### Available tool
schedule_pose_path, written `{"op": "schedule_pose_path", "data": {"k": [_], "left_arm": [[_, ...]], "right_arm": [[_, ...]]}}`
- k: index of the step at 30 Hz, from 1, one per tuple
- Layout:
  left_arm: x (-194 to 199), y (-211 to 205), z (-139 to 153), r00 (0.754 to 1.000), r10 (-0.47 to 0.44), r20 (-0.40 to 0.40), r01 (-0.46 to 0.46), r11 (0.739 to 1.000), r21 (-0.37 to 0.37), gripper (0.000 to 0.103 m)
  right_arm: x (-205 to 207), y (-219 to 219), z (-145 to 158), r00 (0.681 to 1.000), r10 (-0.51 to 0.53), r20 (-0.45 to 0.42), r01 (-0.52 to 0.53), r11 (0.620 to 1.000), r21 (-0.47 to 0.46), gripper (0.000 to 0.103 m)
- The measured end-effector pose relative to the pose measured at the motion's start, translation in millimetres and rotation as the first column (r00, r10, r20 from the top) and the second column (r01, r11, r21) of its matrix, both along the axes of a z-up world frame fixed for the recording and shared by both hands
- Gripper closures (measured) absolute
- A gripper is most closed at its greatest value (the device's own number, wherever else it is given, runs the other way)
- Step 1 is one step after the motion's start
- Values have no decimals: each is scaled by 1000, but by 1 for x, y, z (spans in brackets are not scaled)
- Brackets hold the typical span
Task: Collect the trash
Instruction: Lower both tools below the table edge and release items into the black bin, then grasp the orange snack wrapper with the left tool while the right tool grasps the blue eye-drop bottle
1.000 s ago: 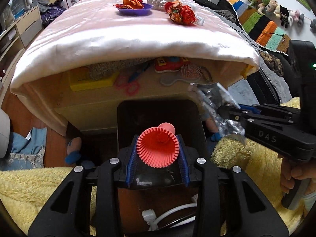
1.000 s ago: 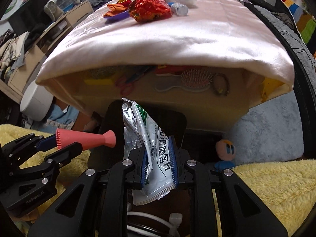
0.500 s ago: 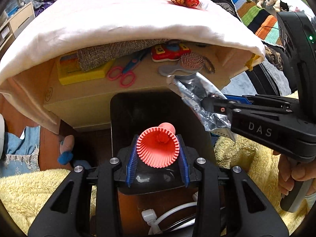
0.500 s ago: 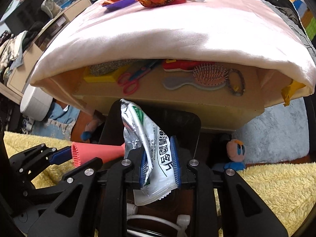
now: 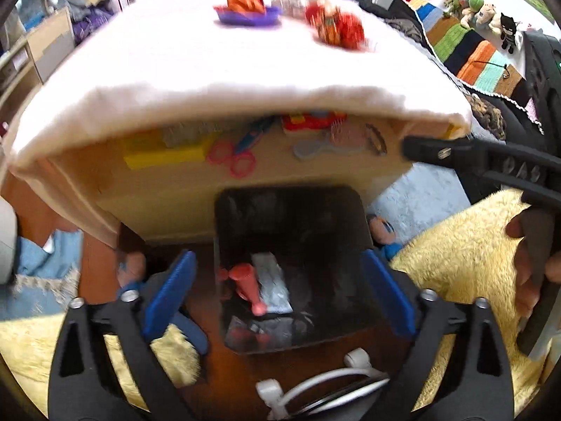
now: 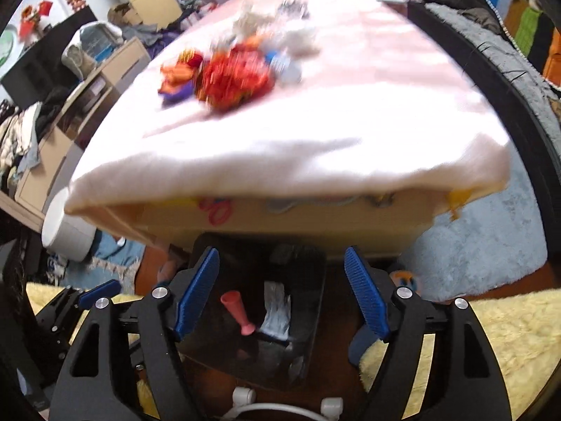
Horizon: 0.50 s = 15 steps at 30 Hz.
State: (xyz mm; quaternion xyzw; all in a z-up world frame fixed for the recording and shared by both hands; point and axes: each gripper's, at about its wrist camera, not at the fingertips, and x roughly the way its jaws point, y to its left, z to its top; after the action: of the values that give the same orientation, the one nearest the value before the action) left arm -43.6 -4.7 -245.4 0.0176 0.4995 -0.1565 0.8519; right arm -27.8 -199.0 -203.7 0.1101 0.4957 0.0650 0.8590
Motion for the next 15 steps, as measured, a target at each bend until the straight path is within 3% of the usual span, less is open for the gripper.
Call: {"op": "schedule_pose_path", "data": {"k": [3, 7, 15], "left_arm": [[1, 6, 17, 998, 20, 65, -24, 998, 66, 8], [12, 17, 41, 994, 53, 91, -57, 997, 44, 8], [46, 16, 74, 992, 45, 119, -48, 999, 25, 8]], "right_arm": [[2, -11, 22, 998, -19, 60, 21, 1000, -22, 23], [15, -20, 40, 993, -23, 117, 29, 999, -45, 23], [54, -34, 44, 992, -25, 126, 32, 998, -52, 24]]}}
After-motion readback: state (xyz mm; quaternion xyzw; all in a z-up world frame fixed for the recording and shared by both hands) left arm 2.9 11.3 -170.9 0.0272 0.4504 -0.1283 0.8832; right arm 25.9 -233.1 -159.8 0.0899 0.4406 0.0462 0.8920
